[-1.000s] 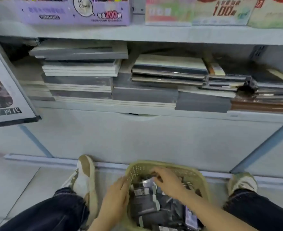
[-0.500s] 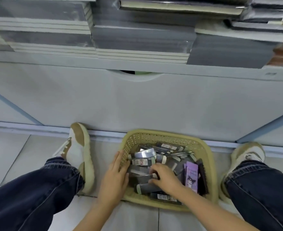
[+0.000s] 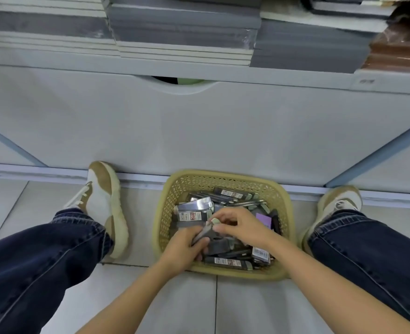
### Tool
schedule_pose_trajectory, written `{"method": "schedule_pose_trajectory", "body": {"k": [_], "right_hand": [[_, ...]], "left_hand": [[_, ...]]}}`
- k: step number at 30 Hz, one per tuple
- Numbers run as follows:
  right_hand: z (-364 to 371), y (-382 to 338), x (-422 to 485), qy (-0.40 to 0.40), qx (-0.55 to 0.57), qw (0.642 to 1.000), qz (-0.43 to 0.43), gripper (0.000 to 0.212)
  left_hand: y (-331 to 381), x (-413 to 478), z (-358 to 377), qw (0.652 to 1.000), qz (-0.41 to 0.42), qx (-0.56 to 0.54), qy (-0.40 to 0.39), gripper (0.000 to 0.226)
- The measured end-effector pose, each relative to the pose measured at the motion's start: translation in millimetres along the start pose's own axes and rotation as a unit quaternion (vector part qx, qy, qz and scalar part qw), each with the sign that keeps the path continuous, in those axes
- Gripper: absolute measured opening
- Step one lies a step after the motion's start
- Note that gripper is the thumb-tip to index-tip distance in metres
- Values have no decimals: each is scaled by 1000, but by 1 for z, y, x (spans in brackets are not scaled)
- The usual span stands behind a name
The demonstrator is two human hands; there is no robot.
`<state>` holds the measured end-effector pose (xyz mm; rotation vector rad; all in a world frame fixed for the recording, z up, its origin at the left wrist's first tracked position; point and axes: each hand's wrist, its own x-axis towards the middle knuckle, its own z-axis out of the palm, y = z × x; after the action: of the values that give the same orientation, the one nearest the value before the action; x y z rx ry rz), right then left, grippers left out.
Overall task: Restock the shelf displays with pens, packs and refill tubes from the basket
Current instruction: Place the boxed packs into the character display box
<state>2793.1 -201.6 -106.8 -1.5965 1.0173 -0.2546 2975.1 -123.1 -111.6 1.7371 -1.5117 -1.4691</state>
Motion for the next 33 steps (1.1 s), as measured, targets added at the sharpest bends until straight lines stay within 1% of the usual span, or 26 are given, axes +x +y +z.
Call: {"method": "schedule_pose_trajectory", "body": {"k": [1, 2, 4, 5, 6, 8, 9, 10, 13, 15, 17, 19, 21, 22, 24, 26, 27, 28, 30, 33], "right_hand": [[-3, 3, -3, 20, -19, 1000, 14, 13], [-8, 7, -6, 52, -61, 996, 28, 11], [-22, 19, -14, 133, -172, 974, 60, 14], [-29, 25, -19, 158, -221, 959, 84, 22], [-34, 31, -23, 161, -259, 945, 115, 36], [-35, 42, -31, 111, -310, 927, 180, 71], [-33, 46, -32, 83, -329, 920, 195, 85], [-30, 48, -32, 61, -343, 916, 200, 94], [-25, 51, -24, 10, -351, 910, 221, 111], [-28, 54, -22, 1, -360, 902, 241, 115], [-31, 56, -21, 8, -390, 890, 235, 110], [-32, 57, -20, 30, -417, 884, 208, 106], [-34, 57, -18, 41, -400, 896, 187, 103], [-35, 56, -18, 37, -364, 913, 182, 95], [-40, 53, -20, 21, -257, 952, 163, 65], [-46, 43, -25, 19, -178, 976, 127, 31], [-48, 36, -27, 22, -145, 983, 114, 20], [-48, 28, -29, 24, -105, 988, 108, 14], [-43, 10, -29, 27, -28, 995, 95, 13], [-26, -13, -26, 30, 21, 999, 27, 21]], "left_hand": [[-1, -1, 1, 1000, -15, -19, 5, 15], [-1, -3, 0, 999, -29, -37, 9, 16], [0, -7, -2, 996, -45, -74, 21, 14], [1, -8, -2, 995, -49, -87, 29, 13], [2, -9, -2, 994, -53, -94, 36, 12], [3, -10, 0, 992, -62, -104, 46, 13], [4, -10, 1, 991, -65, -108, 48, 13], [4, -10, 2, 991, -68, -108, 48, 14], [6, -12, 4, 990, -75, -110, 45, 15], [7, -12, 5, 990, -74, -112, 41, 17], [9, -11, 6, 990, -74, -111, 37, 17], [9, -11, 7, 991, -75, -108, 33, 16], [9, -10, 7, 992, -74, -100, 31, 16], [9, -10, 7, 992, -75, -99, 31, 16], [8, -8, 8, 991, -75, -107, 35, 15], [8, -6, 10, 988, -76, -129, 41, 13], [8, -5, 11, 985, -78, -147, 43, 13], [8, -4, 12, 981, -82, -170, 45, 15], [11, -2, 17, 970, -87, -224, 39, 23], [21, -1, 23, 958, -74, -278, 4, 32]]}}
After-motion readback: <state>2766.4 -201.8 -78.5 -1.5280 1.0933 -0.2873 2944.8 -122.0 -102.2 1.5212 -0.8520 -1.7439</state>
